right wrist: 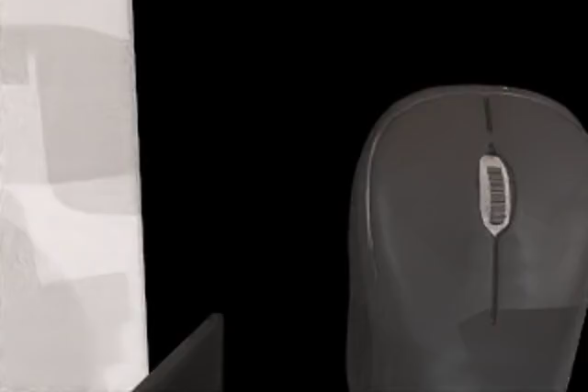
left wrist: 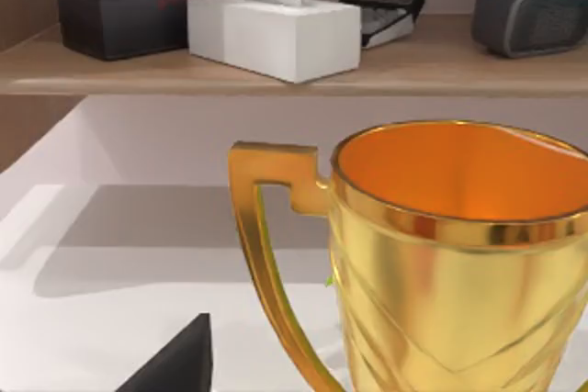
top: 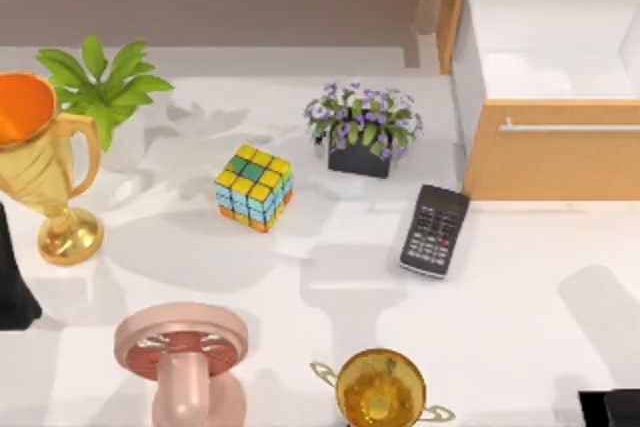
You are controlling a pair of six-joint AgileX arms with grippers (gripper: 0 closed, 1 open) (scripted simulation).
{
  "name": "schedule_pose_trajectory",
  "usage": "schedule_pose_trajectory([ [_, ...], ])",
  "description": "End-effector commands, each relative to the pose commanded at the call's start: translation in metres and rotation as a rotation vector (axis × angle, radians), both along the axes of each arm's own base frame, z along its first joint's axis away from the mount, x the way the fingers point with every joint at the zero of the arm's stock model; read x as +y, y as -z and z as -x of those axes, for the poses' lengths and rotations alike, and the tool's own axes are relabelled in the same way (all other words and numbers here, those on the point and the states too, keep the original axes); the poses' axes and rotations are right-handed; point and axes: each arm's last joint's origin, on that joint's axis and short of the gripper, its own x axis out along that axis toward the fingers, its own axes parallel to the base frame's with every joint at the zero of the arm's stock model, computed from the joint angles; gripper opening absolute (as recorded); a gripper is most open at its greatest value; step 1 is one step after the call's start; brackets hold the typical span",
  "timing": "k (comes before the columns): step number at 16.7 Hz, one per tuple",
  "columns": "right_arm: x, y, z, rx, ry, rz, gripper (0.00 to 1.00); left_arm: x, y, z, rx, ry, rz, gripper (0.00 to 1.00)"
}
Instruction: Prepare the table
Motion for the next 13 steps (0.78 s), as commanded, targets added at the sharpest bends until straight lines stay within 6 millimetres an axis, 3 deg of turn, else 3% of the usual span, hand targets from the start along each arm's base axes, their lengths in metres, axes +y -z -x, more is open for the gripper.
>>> schedule_pose_trajectory([
  [6, 0.003, -0.001, -0.006, -0.053, -0.050, -0.013, 1.00, 0.000, 0.000, 0.000, 0.000, 0.000, 0.000, 1.00],
  [13, 0.022, 0.007, -0.038, -0.375, -0.410, -0.018, 1.00, 0.000, 0.000, 0.000, 0.000, 0.000, 0.000, 1.00],
])
